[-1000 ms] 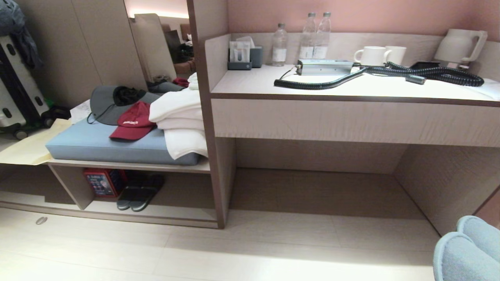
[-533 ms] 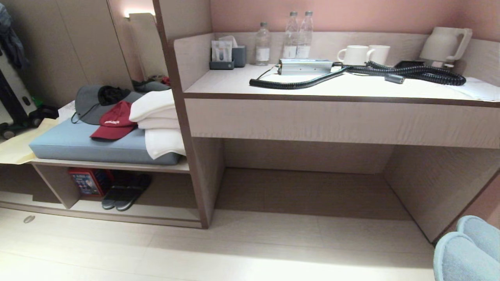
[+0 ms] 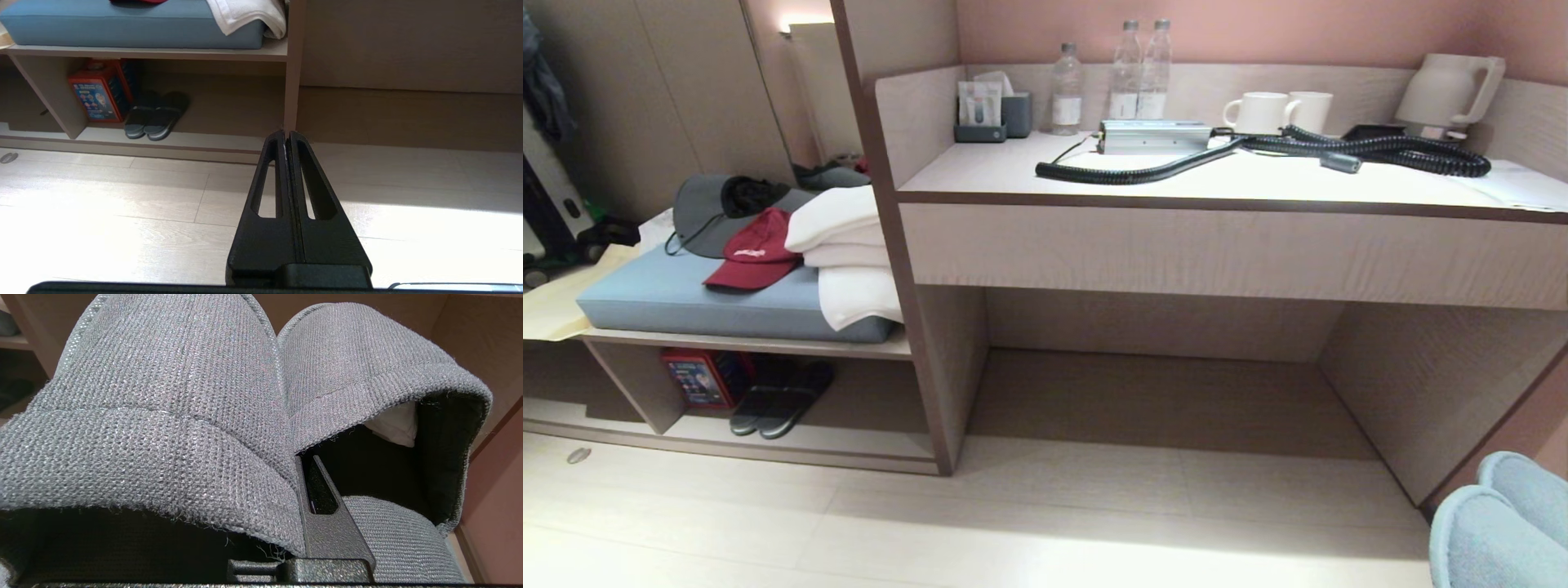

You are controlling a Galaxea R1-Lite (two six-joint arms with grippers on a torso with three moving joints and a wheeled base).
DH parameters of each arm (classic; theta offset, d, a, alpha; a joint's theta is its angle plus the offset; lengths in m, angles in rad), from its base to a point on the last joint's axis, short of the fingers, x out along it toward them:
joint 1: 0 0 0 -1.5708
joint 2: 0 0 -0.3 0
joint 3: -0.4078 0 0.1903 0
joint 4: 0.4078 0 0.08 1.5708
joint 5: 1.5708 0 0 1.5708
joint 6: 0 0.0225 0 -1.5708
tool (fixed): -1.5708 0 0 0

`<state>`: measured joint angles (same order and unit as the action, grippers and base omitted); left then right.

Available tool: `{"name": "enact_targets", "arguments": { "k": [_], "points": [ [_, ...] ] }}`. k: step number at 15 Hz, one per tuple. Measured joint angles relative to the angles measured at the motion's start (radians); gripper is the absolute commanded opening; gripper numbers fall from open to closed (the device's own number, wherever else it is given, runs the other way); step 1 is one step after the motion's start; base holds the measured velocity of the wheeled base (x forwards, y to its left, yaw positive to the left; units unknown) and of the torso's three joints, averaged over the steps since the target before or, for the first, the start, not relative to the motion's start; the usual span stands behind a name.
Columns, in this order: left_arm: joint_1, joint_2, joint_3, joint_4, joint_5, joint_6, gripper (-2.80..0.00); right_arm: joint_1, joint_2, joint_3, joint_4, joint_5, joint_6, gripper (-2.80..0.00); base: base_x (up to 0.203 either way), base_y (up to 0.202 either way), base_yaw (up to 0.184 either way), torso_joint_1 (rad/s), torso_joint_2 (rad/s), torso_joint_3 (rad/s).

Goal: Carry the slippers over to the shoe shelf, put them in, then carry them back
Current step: Place the slippers on the floor

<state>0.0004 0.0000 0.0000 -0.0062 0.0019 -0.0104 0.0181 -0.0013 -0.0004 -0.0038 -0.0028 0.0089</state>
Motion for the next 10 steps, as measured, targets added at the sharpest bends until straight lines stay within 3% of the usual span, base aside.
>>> {"name": "enact_targets", "arguments": {
  "k": [10],
  "points": [
    [0.0,0.0,0.0,0.0,0.0,0.002,-2.8,0.0,0.0,0.0,0.0,0.0,0.0,-2.8,0.0,0.0,0.0,0.003,0.0,-0.195]
  ]
}}
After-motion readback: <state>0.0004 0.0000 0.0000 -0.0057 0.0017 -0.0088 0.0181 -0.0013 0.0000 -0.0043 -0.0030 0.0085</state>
